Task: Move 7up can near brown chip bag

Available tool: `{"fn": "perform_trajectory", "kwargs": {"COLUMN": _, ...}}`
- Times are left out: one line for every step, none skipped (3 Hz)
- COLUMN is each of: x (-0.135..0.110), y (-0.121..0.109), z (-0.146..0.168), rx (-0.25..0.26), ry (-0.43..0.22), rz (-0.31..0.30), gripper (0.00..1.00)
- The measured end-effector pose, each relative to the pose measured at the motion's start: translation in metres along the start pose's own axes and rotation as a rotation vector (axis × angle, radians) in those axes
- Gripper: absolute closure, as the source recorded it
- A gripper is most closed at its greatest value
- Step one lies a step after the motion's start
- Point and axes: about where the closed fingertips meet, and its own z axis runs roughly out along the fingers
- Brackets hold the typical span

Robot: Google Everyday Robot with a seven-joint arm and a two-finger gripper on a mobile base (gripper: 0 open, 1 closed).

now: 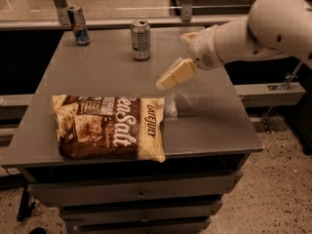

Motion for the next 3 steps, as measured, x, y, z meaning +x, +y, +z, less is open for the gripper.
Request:
{"fn": "perform_trajectory", "kwargs": {"x": -0.012, "y": -0.004, "z": 0.008, "rx": 0.019, "ry": -0.041, "rz": 0.009, "gripper": 0.0}}
{"fn": "perform_trajectory", "kwargs": {"x": -0.017, "y": -0.009, "z": 0.009, "rx": 0.028, "ry": -0.053, "rz": 0.009, "gripper": 0.0}}
{"fn": "perform_trajectory", "kwargs": {"x": -0.021, "y": -0.022, "z": 0.033, "rx": 0.046, "ry": -0.123, "rz": 0.022, "gripper": 0.0}}
